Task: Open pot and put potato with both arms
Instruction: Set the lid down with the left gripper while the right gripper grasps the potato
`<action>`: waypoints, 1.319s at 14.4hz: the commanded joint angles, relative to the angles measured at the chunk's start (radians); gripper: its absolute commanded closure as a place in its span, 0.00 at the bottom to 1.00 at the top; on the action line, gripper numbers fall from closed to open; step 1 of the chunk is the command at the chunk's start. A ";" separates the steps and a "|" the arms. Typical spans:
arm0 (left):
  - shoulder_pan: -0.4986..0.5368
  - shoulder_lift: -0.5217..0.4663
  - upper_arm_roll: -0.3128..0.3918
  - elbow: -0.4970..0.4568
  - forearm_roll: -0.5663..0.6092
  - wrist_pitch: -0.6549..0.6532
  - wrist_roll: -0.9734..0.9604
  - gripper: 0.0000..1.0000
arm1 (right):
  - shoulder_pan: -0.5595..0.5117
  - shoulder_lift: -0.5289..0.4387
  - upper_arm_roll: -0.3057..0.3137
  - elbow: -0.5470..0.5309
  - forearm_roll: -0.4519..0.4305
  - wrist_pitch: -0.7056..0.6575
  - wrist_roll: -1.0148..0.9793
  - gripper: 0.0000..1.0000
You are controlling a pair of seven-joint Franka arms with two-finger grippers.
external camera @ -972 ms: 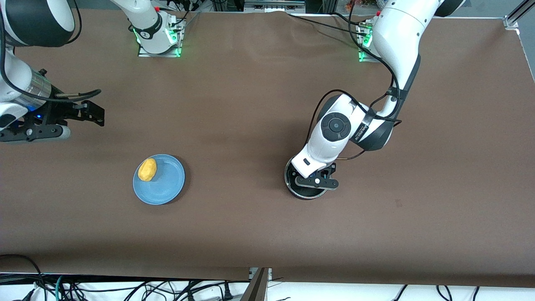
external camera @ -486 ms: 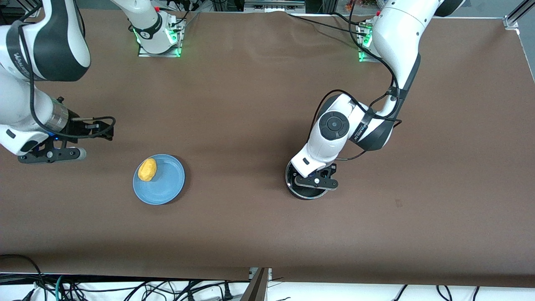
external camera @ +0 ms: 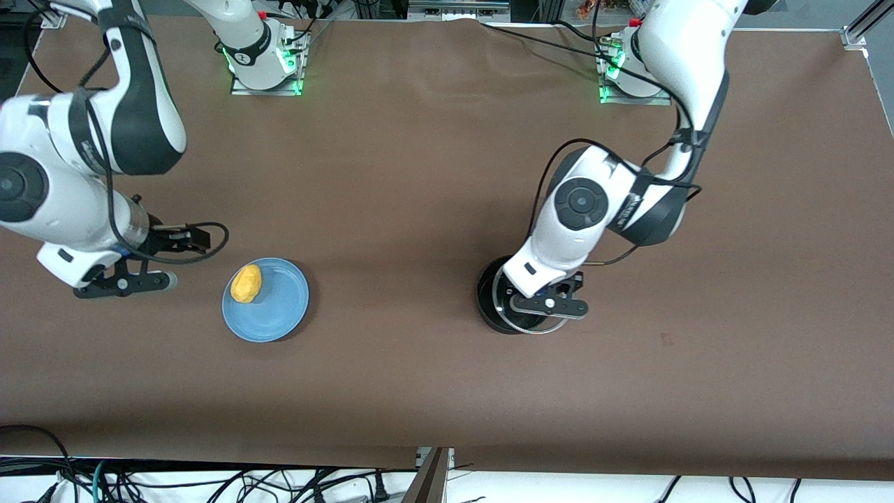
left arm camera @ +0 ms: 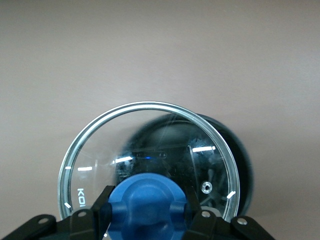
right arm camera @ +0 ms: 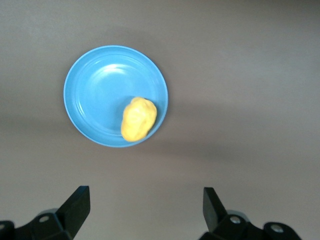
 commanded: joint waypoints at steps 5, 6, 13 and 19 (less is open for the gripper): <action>0.177 -0.095 0.157 -0.045 -0.159 -0.087 0.639 0.50 | -0.015 0.243 0.002 -0.004 0.050 0.249 0.015 0.01; 0.184 -0.095 0.208 -0.057 -0.199 -0.087 0.736 0.50 | -0.015 0.248 0.002 -0.008 0.050 0.251 0.015 0.01; 0.283 -0.066 0.346 -0.193 -0.289 -0.006 1.083 0.52 | -0.046 0.308 0.001 -0.067 0.111 0.314 0.052 0.09; 0.369 -0.011 0.350 -0.272 -0.316 0.151 1.284 0.51 | -0.046 0.314 0.002 -0.070 0.153 0.303 0.060 0.60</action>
